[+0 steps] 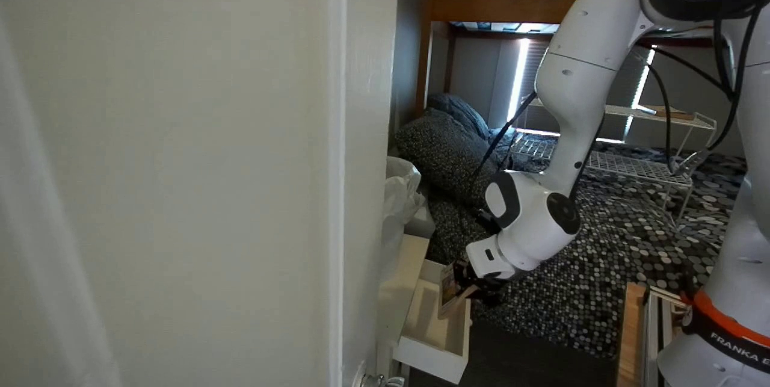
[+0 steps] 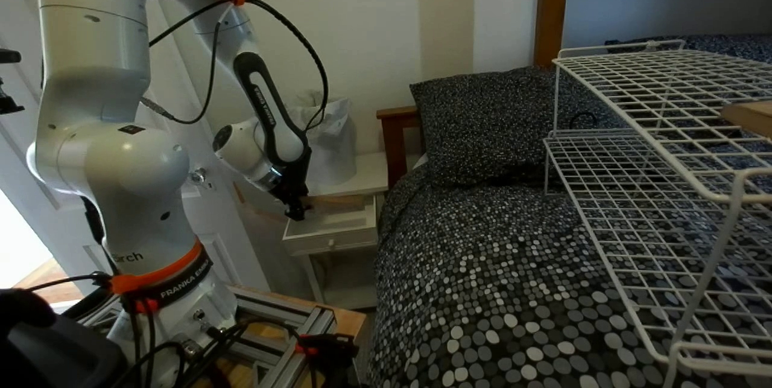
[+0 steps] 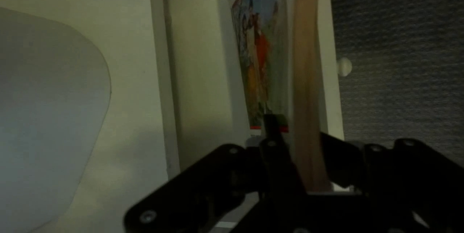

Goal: Pick up the book on the bed and put it in the opened bedside cabinet drawer

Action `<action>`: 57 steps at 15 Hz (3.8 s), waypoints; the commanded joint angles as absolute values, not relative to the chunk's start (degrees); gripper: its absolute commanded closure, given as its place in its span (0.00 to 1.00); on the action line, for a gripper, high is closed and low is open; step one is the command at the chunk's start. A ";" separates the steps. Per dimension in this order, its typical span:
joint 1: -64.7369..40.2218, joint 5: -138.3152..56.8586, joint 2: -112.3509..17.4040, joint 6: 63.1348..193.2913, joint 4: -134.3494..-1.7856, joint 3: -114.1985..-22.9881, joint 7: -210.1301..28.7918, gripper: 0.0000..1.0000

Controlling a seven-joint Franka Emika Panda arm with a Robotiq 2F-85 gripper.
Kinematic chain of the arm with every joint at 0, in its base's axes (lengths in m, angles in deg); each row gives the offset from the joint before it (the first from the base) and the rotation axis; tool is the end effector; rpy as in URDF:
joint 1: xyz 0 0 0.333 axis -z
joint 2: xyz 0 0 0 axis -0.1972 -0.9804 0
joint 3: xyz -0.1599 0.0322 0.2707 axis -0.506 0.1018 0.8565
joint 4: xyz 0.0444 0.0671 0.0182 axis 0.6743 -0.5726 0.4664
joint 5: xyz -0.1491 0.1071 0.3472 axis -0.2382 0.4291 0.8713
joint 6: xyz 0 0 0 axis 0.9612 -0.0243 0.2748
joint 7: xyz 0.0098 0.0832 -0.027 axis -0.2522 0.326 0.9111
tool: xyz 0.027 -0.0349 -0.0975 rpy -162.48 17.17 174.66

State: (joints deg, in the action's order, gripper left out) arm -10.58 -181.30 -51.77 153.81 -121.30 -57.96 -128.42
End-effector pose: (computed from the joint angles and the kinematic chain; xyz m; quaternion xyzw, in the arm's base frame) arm 0.3488 0.0702 0.1121 0.5897 0.7621 0.1101 0.2436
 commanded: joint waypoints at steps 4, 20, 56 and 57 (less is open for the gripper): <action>-5.74 -182.05 -59.52 148.80 -116.72 -51.46 -125.28 0.96; -4.41 -182.03 -69.53 143.96 -108.05 -47.95 -120.56 0.96; 7.08 -166.53 -44.88 215.13 -117.25 -81.27 -105.30 0.00; 5.22 -161.92 -46.62 210.89 -117.98 -80.40 -98.73 0.00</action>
State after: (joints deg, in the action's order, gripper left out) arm 6.70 -162.77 -46.50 210.88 -117.78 -79.00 -99.58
